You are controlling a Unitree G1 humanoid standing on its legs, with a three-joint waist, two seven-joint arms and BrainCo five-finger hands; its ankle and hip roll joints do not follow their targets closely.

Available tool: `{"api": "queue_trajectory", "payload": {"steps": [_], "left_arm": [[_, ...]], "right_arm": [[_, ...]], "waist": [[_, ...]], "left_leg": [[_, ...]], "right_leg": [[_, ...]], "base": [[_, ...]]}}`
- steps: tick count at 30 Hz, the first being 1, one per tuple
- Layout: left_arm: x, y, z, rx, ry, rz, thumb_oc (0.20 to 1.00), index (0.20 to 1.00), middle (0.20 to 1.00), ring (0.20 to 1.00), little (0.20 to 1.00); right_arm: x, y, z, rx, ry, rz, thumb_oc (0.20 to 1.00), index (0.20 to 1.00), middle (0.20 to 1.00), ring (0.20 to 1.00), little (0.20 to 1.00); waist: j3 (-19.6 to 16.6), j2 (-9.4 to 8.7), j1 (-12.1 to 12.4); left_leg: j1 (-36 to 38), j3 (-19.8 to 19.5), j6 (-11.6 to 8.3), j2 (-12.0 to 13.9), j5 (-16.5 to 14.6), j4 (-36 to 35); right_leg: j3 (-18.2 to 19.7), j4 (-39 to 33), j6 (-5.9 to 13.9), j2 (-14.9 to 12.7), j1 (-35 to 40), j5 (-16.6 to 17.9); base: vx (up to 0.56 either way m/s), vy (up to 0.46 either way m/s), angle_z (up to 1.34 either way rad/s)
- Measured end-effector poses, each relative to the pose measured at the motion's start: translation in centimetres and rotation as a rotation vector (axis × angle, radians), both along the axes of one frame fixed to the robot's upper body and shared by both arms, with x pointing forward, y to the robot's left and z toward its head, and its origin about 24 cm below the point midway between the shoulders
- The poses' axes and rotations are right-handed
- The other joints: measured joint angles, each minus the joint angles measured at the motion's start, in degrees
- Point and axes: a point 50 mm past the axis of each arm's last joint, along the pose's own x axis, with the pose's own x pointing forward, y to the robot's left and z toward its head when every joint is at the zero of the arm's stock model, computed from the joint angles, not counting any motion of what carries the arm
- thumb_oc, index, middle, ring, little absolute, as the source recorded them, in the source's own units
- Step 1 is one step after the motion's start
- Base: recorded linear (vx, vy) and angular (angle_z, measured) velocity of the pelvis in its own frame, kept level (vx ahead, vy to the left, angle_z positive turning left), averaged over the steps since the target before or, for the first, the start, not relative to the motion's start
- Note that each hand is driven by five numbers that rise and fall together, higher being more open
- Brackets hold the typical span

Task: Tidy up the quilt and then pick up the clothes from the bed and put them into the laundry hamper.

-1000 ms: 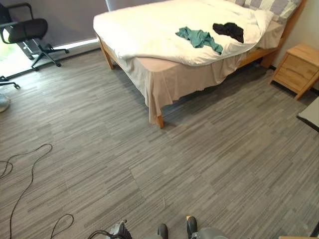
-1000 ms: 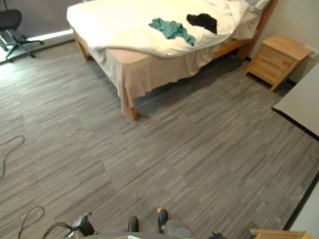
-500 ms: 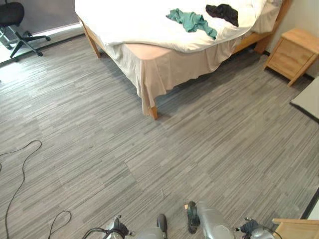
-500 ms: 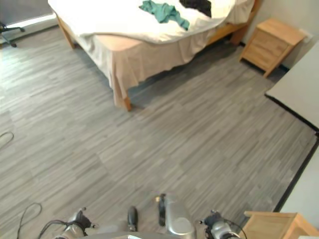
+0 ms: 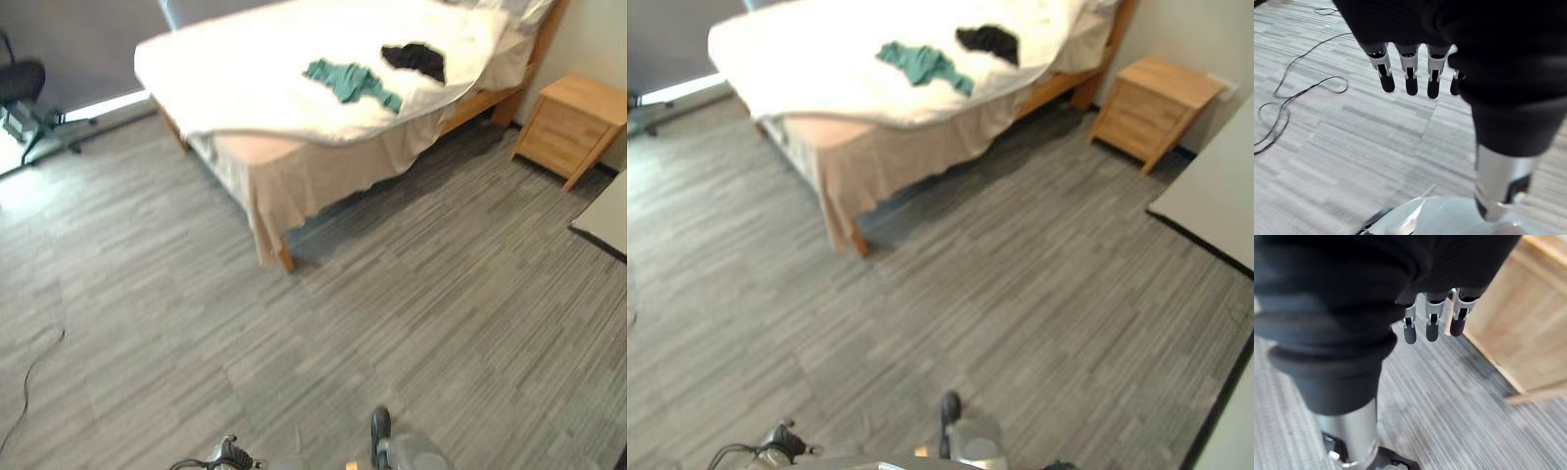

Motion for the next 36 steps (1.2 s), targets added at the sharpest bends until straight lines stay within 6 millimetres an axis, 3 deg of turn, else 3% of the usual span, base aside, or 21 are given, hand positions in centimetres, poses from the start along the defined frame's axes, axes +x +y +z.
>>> {"api": "queue_trajectory", "payload": {"steps": [1,3,4,6,7,9,10,11,12,13,15,16,17,20,22,26,28,30,32,33,36], "left_arm": [[1.2,0.0,0.3,0.011,-0.033,-0.008,1.0,1.0,1.0,1.0,1.0],[2.7,1.1,1.1,0.049,-0.09,-0.025,1.0,1.0,1.0,1.0,1.0],[2.9,1.2,1.2,0.044,-0.103,-0.014,1.0,1.0,1.0,1.0,1.0],[2.3,1.0,1.1,0.026,-0.102,-0.015,1.0,1.0,1.0,1.0,1.0],[1.8,0.6,0.8,0.014,-0.091,-0.016,1.0,1.0,1.0,1.0,1.0],[1.1,0.4,0.5,0.0,-0.069,-0.008,1.0,1.0,1.0,1.0,1.0],[0.2,0.4,0.2,-0.008,-0.039,0.029,1.0,1.0,1.0,1.0,1.0],[-0.4,0.4,0.1,-0.007,-0.014,0.038,1.0,1.0,1.0,1.0,1.0],[-1.3,-0.2,-0.3,-0.02,0.022,0.048,1.0,1.0,1.0,1.0,1.0],[-1.8,-0.9,-0.6,-0.035,0.036,0.038,1.0,1.0,1.0,1.0,1.0],[-2.7,0.3,-0.5,-0.002,0.066,0.036,1.0,1.0,1.0,1.0,1.0],[-2.6,1.0,-0.3,0.017,0.065,0.036,1.0,1.0,1.0,1.0,1.0],[-2.4,1.1,-0.3,0.02,0.063,0.036,1.0,1.0,1.0,1.0,1.0],[0.8,0.9,0.4,0.018,-0.021,0.014,1.0,1.0,1.0,1.0,1.0],[1.2,1.1,0.6,0.022,-0.032,0.025,1.0,1.0,1.0,1.0,1.0],[0.6,1.6,0.5,0.037,-0.016,0.04,1.0,1.0,1.0,1.0,1.0],[-0.1,1.5,0.3,0.033,-0.004,0.043,1.0,1.0,1.0,1.0,1.0],[0.6,0.2,0.2,-0.003,-0.038,0.034,1.0,1.0,1.0,1.0,1.0],[1.9,0.7,0.7,0.002,-0.088,0.08,1.0,1.0,1.0,1.0,1.0],[1.5,1.0,0.7,0.019,-0.075,0.078,1.0,1.0,1.0,1.0,1.0],[0.8,0.8,0.5,0.009,-0.074,0.08,1.0,1.0,1.0,1.0,1.0]], "right_arm": [[0.8,0.1,0.1,-0.009,-0.011,0.014,1.0,1.0,1.0,1.0,1.0],[2.1,1.1,0.1,0.001,-0.023,0.067,1.0,1.0,1.0,1.0,1.0],[1.8,1.2,0.0,-0.004,-0.012,0.09,1.0,1.0,1.0,1.0,1.0],[3.2,1.1,0.4,-0.013,-0.049,0.129,1.0,1.0,1.0,1.0,1.0],[2.8,0.7,0.4,-0.025,-0.034,0.132,1.0,1.0,1.0,1.0,1.0],[2.8,0.4,0.5,-0.038,-0.031,0.139,1.0,1.0,1.0,1.0,1.0],[3.1,0.8,0.5,-0.032,-0.037,0.148,1.0,1.0,1.0,1.0,1.0],[2.5,0.9,0.3,-0.027,-0.019,0.145,1.0,1.0,1.0,1.0,1.0],[1.8,1.0,0.1,-0.023,-0.003,0.145,1.0,1.0,1.0,1.0,1.0],[0.7,0.7,-0.1,-0.028,0.023,0.137,1.0,1.0,1.0,1.0,1.0],[-0.1,2.7,-0.7,0.033,0.031,0.141,1.0,1.0,1.0,1.0,1.0],[0.5,3.7,-0.7,0.059,-0.005,0.151,1.0,1.0,1.0,1.0,1.0],[0.9,3.8,-0.7,0.064,-0.023,0.156,1.0,1.0,1.0,1.0,1.0],[1.5,3.9,-0.6,0.061,-0.037,0.149,1.0,1.0,1.0,1.0,1.0],[1.9,4.0,-0.5,0.062,-0.051,0.155,1.0,1.0,1.0,1.0,1.0],[2.2,3.8,-0.4,0.057,-0.057,0.159,1.0,1.0,1.0,1.0,1.0],[2.8,3.8,-0.3,0.052,-0.061,0.163,1.0,1.0,1.0,1.0,1.0],[2.1,3.6,-0.4,0.05,-0.042,0.156,1.0,1.0,1.0,1.0,1.0],[3.2,2.8,0.0,0.032,-0.08,0.119,1.0,1.0,1.0,1.0,1.0],[4.8,1.9,0.7,0.0,-0.104,0.125,1.0,1.0,1.0,1.0,1.0],[7.1,0.5,1.9,-0.052,-0.155,0.154,1.0,1.0,1.0,1.0,1.0]], "waist": [[0.2,-0.5,0.2],[1.21,-3.15,1.84],[1.18,-4.11,1.92],[1.07,-1.92,2.42],[0.54,-1.57,2.26],[0.49,-1.04,2.9],[0.35,-1.97,3.41],[-0.17,-2.81,3.21],[-0.44,-2.44,3.45],[-1.77,0.72,3.32],[-2.08,-0.23,3.61],[-1.67,-2.59,2.49],[-1.36,-3.05,1.39],[0.24,-2.53,1.0],[0.9,-2.42,1.01],[0.96,-2.57,0.38],[2.73,-2.55,0.77],[3.4,-3.58,2.92],[4.66,-4.41,2.35],[5.0,-4.99,2.57],[4.92,-2.25,2.31]], "left_leg": [[-6.59,1.11,1.93,-0.16,-0.66,5.48],[-10.47,7.22,3.21,-1.79,-1.96,-1.5],[-9.97,9.73,3.26,-2.1,-1.95,-7.74],[-8.87,14.28,3.25,-2.82,0.09,-26.82],[-5.81,17.25,3.77,-3.79,2.03,-43.87],[-5.38,18.44,5.0,-4.92,4.29,-51.47],[-3.91,21.53,7.0,-6.55,3.68,-51.66],[-3.38,21.75,9.4,-8.19,4.61,-51.16],[-1.25,21.82,14.76,-9.87,5.43,-49.55],[1.74,21.09,18.66,-8.86,6.4,-51.88],[6.75,18.81,19.83,-8.69,7.12,-53.55],[8.16,18.13,18.4,-9.91,5.95,-53.47],[8.72,16.5,18.53,-10.58,5.85,-53.45],[12.4,11.63,16.97,-11.54,3.06,-53.46],[13.41,10.25,16.24,-11.32,1.41,-53.68],[14.73,4.8,13.39,-9.89,-0.45,-53.42],[12.8,2.92,7.35,-9.18,-2.45,-47.22],[6.41,5.6,5.45,-9.69,-1.84,-32.33],[-2.16,9.54,1.1,-7.5,1.74,-19.99],[-2.65,18.42,2.83,-3.17,0.72,-24.65],[1.96,21.35,3.24,-1.99,1.68,-48.48]], "right_leg": [[0.27,-1.2,-0.81,0.3,1.77,-1.15],[1.29,-3.33,0.54,-0.75,4.81,-2.03],[1.07,-4.39,1.65,-0.87,5.83,-1.41],[1.17,-5.74,3.49,1.22,9.73,-4.07],[0.23,-5.72,3.19,2.84,10.96,-5.94],[0.2,-5.39,3.97,4.21,13.43,-7.1],[0.49,-5.34,6.87,4.0,14.95,-9.44],[0.31,-5.26,7.22,3.81,16.19,-9.67],[0.27,0.13,8.29,4.79,16.12,-11.16],[0.18,5.69,9.46,6.99,14.66,-12.11],[-1.31,29.98,12.48,5.17,5.93,-17.31],[-0.75,43.57,12.36,1.17,-0.9,-17.54],[-0.87,45.76,12.07,-0.86,-3.41,-17.72],[2.44,34.65,13.29,-7.33,-11.14,-17.7],[4.18,22.46,15.15,-7.8,-11.42,-16.12],[7.81,-2.31,15.32,-5.31,-4.97,-1.18],[6.38,-5.18,9.95,-4.25,-0.79,2.4],[3.23,-5.09,7.15,-5.19,2.64,-0.29],[-1.17,-5.68,4.97,-6.05,4.16,-2.42],[-1.75,-5.68,5.01,-5.36,4.68,-2.93],[-2.46,-5.49,8.21,-2.01,8.18,-5.64]], "base": [[0.49,-0.019,-0.37],[0.45,0.049,-0.35],[0.6,0.143,-0.39],[0.71,0.178,-0.14],[0.6,0.139,0.12],[0.58,0.114,-0.1],[0.5,0.109,-0.14],[0.45,0.144,0.01],[0.36,0.163,0.17],[0.37,0.162,0.14],[0.4,0.085,0.06],[0.4,0.0,0.36],[0.39,-0.049,0.74],[0.37,-0.119,0.94],[0.37,-0.199,0.62],[0.35,-0.241,0.65],[0.36,-0.309,0.93],[0.21,-0.209,1.09],[0.24,-0.048,1.07],[0.4,0.073,0.69],[0.49,0.19,0.09]]}}
